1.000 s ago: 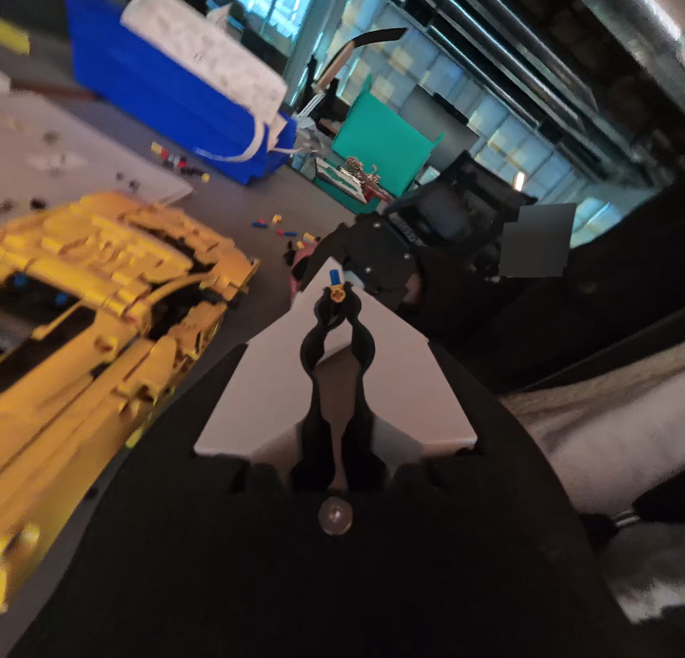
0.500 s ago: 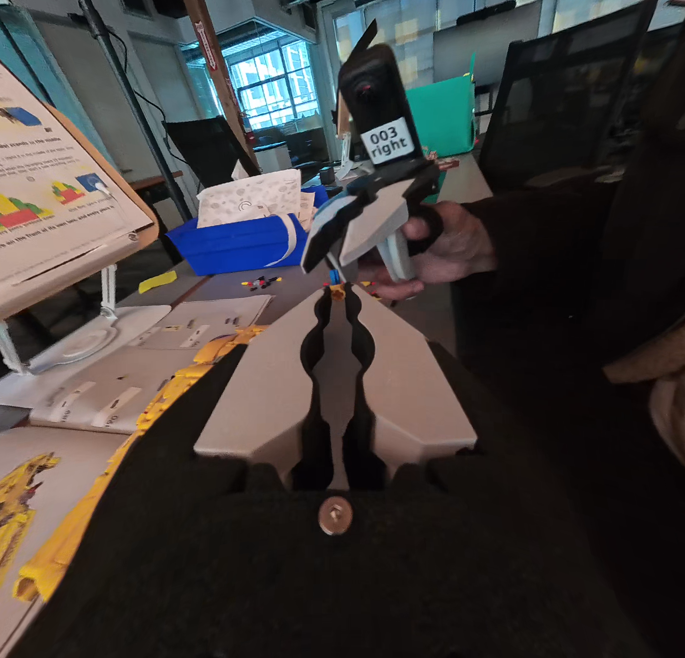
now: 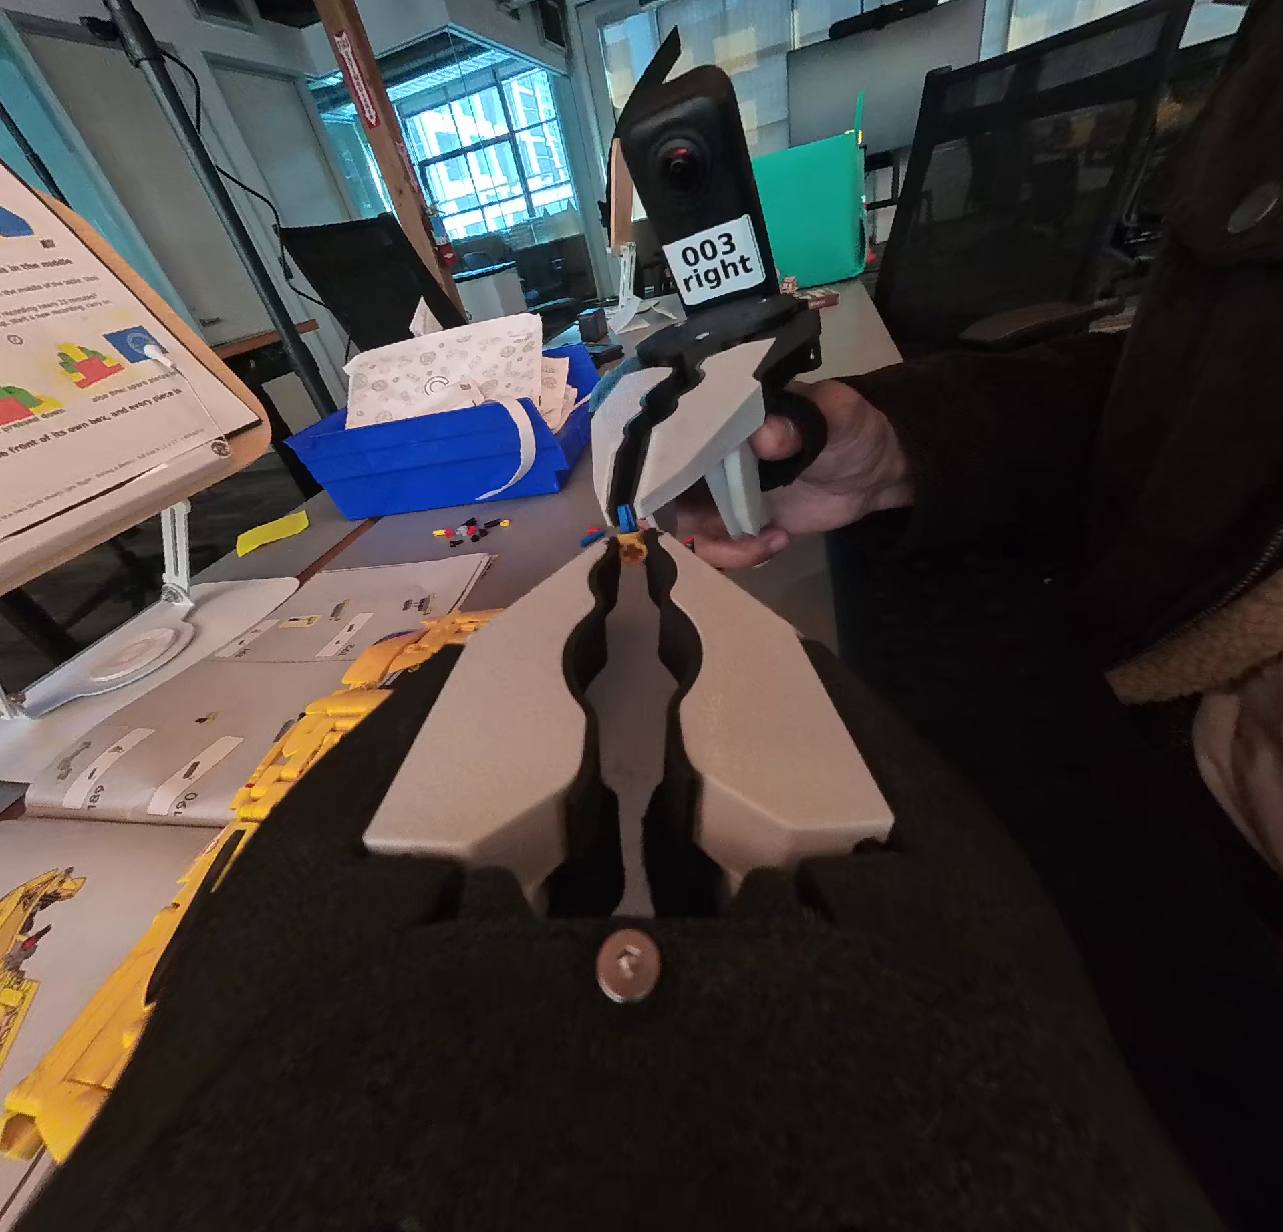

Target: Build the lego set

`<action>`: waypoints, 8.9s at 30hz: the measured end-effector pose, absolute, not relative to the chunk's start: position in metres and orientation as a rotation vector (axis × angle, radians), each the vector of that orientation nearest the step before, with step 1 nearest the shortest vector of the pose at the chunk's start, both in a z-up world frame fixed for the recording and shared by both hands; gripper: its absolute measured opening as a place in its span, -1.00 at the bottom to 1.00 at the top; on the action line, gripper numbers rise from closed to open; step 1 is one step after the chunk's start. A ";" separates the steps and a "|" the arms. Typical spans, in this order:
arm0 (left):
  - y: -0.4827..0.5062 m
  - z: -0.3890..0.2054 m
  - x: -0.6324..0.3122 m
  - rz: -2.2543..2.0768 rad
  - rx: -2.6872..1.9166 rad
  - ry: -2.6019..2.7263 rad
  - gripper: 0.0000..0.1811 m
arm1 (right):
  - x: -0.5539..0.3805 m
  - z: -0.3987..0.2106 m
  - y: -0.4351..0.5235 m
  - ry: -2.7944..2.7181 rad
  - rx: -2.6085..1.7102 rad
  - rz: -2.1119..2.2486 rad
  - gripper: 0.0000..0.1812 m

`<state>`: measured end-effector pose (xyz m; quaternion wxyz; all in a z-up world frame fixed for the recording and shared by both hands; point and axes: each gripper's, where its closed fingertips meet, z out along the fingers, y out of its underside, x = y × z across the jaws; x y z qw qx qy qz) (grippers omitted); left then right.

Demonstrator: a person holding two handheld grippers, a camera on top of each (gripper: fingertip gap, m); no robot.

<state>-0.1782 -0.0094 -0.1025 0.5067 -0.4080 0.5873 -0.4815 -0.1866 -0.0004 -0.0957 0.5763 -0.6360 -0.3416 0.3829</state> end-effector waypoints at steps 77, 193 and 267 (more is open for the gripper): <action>0.007 -0.089 -0.183 -1.028 -1.007 1.313 -0.93 | -0.190 -0.084 0.016 -0.491 -1.456 1.019 -0.97; 0.049 -0.120 -0.186 -1.631 -1.580 0.984 -0.93 | -0.006 -0.122 0.062 -0.035 -1.685 0.221 -0.52; -0.004 -0.232 -0.187 -0.895 -1.602 1.862 -0.78 | -0.013 -0.154 0.066 -0.008 -1.803 0.395 -0.75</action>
